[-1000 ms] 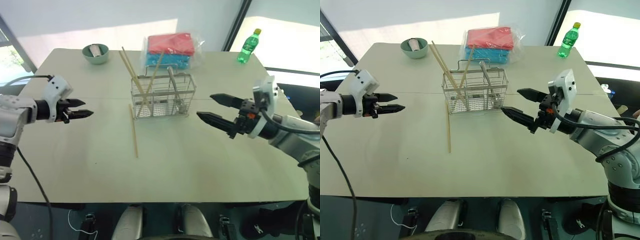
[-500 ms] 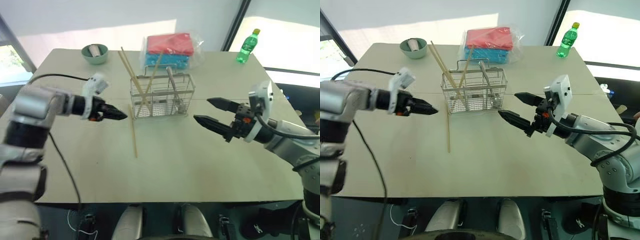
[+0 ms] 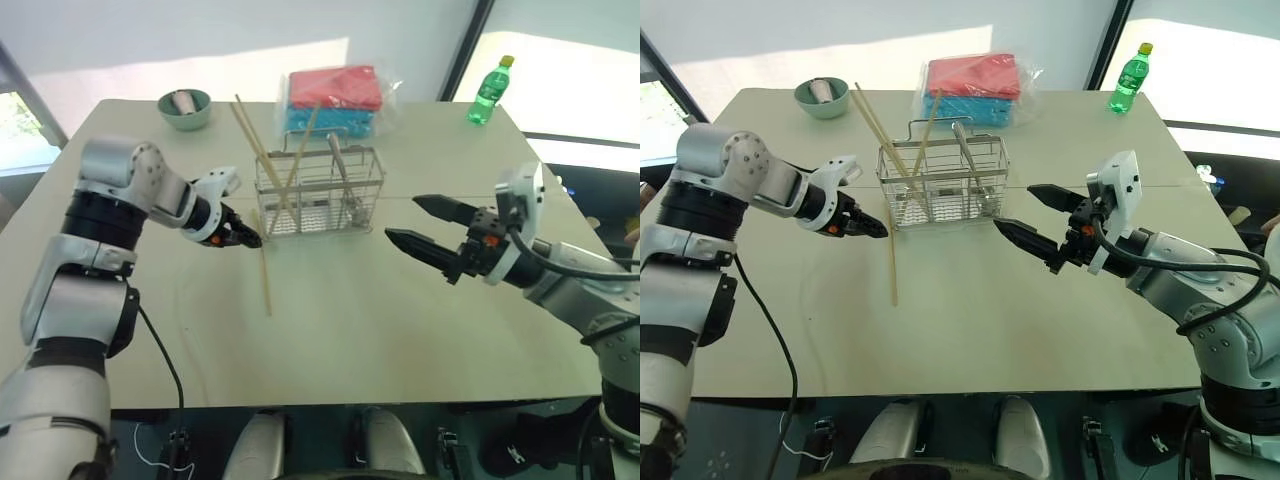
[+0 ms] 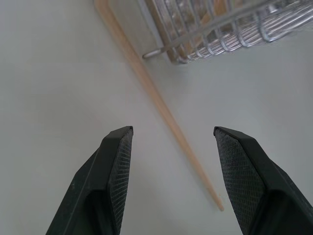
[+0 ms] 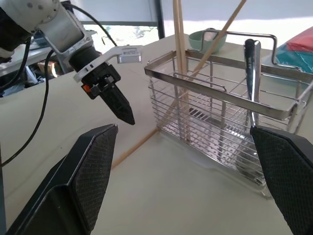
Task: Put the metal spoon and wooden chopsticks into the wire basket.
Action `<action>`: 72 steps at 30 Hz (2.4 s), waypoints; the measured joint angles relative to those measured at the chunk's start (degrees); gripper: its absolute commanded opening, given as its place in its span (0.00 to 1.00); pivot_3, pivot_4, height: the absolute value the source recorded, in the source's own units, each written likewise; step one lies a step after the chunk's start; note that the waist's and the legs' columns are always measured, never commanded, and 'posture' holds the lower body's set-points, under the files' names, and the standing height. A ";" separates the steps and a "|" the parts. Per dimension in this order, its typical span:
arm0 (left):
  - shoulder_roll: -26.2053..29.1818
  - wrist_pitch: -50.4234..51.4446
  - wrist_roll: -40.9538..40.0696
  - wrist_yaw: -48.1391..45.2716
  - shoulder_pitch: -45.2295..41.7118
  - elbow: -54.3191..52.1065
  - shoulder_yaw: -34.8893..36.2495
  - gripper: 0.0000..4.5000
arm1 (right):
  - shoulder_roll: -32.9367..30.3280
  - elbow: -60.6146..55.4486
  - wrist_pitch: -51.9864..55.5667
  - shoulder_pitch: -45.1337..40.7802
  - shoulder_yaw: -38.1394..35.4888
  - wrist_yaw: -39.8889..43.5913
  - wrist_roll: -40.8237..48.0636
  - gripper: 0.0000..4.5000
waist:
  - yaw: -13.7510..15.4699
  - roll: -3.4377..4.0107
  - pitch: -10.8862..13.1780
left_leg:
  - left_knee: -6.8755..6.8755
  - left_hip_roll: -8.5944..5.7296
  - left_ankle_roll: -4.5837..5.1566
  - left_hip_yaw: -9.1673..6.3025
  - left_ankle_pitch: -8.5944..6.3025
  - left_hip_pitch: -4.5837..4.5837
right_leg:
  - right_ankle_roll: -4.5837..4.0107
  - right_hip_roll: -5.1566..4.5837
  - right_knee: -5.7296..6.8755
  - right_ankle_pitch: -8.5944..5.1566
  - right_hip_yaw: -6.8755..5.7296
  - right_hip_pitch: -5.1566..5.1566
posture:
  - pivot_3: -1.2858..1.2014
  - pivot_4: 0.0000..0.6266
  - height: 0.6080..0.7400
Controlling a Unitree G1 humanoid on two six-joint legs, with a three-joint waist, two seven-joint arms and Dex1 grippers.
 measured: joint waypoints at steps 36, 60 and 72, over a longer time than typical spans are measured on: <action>-10.31 0.02 0.92 27.63 -0.64 13.61 9.09 0.06 | -2.02 -6.04 -3.51 8.75 -1.36 1.56 -1.05 1.00 | -0.05 0.02 -0.12 | -0.03 -0.11 -0.17 0.00 0.06 0.04 | 0.04 -0.07 -0.20 0.03 0.00 0.14 | 0.52 0.24 0.45; 0.59 -8.82 10.16 21.77 13.05 -5.20 14.17 0.06 | -3.41 -1.46 -1.88 1.69 0.10 4.76 -0.58 1.00 | -0.45 0.09 -0.14 | -0.11 0.11 -0.34 0.05 0.15 -0.05 | -0.09 -0.03 -0.18 0.11 0.08 -0.12 | 0.52 0.24 0.45; 0.82 -55.07 14.81 5.82 12.37 -8.32 34.16 0.06 | -5.29 0.66 -1.43 1.35 -0.62 5.80 -0.69 1.00 | 1.84 -0.02 -0.13 | -0.01 -0.06 -0.29 -0.01 0.13 -0.22 | -0.17 -0.30 -0.52 0.15 -0.08 0.05 | 0.52 0.24 0.45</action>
